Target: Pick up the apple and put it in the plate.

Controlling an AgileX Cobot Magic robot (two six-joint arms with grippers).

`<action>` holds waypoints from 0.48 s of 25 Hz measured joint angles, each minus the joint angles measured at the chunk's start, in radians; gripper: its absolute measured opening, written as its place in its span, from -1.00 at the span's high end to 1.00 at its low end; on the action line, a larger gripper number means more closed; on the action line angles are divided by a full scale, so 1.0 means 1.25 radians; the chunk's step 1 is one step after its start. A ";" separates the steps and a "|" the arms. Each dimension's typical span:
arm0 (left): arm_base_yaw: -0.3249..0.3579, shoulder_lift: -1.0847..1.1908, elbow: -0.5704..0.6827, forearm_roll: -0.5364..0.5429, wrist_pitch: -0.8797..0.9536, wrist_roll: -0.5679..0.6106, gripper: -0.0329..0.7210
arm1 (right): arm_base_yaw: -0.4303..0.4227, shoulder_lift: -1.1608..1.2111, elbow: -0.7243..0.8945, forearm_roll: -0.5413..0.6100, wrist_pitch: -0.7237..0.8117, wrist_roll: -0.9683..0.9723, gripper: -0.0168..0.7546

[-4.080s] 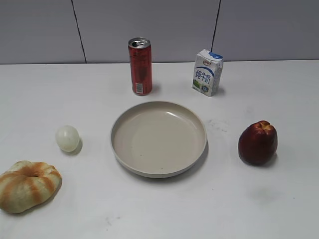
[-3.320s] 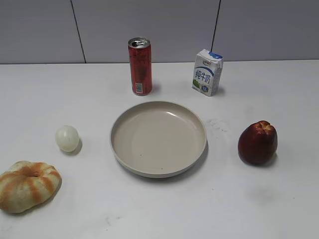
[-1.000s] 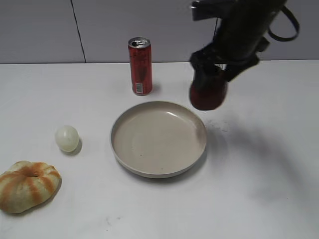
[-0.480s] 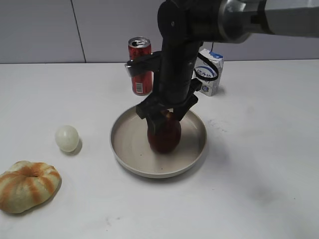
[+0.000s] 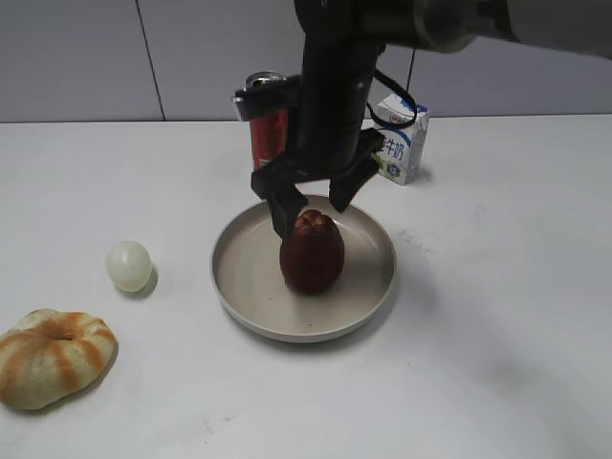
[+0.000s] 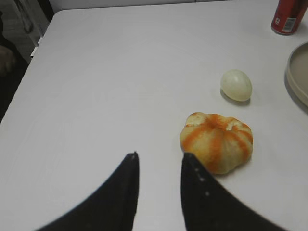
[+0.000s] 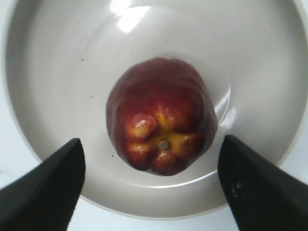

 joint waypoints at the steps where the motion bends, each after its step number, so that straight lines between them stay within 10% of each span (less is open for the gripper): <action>1: 0.000 0.000 0.000 0.000 0.000 0.000 0.29 | -0.005 -0.001 -0.028 0.004 0.001 0.000 -0.73; 12: 0.000 0.000 0.000 0.000 0.000 0.000 0.29 | -0.265 -0.091 -0.041 0.006 0.005 0.001 -0.69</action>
